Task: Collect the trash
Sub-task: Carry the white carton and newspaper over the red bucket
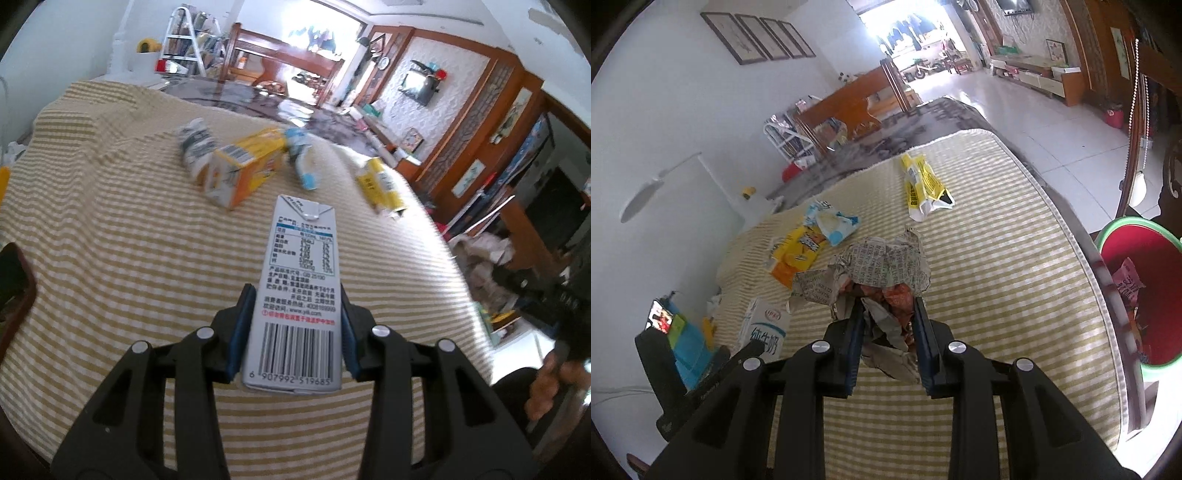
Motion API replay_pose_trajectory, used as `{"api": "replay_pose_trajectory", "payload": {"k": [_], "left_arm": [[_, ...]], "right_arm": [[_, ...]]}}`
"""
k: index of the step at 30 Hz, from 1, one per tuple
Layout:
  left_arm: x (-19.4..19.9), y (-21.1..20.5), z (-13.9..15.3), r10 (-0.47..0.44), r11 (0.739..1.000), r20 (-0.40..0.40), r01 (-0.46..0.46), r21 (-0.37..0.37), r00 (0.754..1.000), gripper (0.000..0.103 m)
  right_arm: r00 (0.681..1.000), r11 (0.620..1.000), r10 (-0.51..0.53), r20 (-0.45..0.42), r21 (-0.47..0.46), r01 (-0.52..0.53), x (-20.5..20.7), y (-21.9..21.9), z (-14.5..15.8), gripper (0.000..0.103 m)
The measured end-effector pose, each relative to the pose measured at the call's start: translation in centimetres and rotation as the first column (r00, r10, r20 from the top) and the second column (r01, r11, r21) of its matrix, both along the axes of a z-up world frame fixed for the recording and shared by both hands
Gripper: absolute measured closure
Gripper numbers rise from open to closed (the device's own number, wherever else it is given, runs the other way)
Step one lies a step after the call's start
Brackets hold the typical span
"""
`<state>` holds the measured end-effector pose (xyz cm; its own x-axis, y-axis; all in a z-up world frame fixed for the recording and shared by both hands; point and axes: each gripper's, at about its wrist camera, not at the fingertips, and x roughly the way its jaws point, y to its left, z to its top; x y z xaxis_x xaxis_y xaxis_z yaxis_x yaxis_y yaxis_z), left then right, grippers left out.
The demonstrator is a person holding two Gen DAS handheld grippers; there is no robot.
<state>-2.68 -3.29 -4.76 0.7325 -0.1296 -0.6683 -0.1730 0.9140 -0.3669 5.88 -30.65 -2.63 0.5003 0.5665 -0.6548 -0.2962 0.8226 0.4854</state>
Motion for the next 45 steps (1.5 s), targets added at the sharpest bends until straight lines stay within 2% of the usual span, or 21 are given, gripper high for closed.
{"api": "replay_pose_trajectory", "payload": {"k": [7, 12, 20, 23, 28, 37, 41, 45], "left_arm": [[1.7, -4.8, 3.0, -0.108, 0.994, 0.051, 0.108, -0.013, 0.993, 0.063], [3.0, -8.4, 4.5, -0.191, 0.981, 0.075, 0.193, -0.020, 0.979, 0.063], [4.4, -13.0, 5.9, -0.294, 0.956, 0.084, 0.295, 0.002, 0.952, 0.063], [4.9, -14.2, 6.0, -0.319, 0.947, 0.081, 0.320, -0.006, 0.944, 0.063], [6.1, -16.5, 6.2, -0.370, 0.928, 0.071, 0.373, -0.025, 0.926, 0.063], [9.8, -21.0, 5.6, -0.476, 0.873, 0.038, 0.477, -0.099, 0.879, 0.063], [12.1, -23.3, 4.7, -0.536, 0.832, 0.010, 0.531, -0.162, 0.844, 0.063], [14.3, -25.9, 3.4, -0.582, 0.791, -0.017, 0.561, -0.244, 0.813, 0.063]], "right_arm": [[0.999, 1.000, -0.010, 0.047, 0.001, 0.010, -2.3, -2.5, 1.7, 0.078], [0.992, 0.996, -0.089, 0.089, 0.004, 0.089, -3.2, -5.9, 2.7, 0.078], [0.971, 0.971, -0.229, 0.061, 0.078, 0.224, -2.8, -11.9, 2.1, 0.078], [0.967, 0.962, -0.251, 0.033, 0.122, 0.245, -2.7, -13.3, 1.7, 0.078], [0.958, 0.950, -0.285, 0.032, 0.141, 0.278, -2.7, -15.0, 1.7, 0.078], [0.915, 0.910, -0.403, 0.036, 0.125, 0.396, -2.7, -19.5, 1.4, 0.077], [0.881, 0.881, -0.471, 0.056, 0.080, 0.466, -2.4, -22.0, 1.2, 0.077], [0.855, 0.854, -0.519, 0.023, 0.060, 0.517, -1.5, -24.4, -0.1, 0.077]]}}
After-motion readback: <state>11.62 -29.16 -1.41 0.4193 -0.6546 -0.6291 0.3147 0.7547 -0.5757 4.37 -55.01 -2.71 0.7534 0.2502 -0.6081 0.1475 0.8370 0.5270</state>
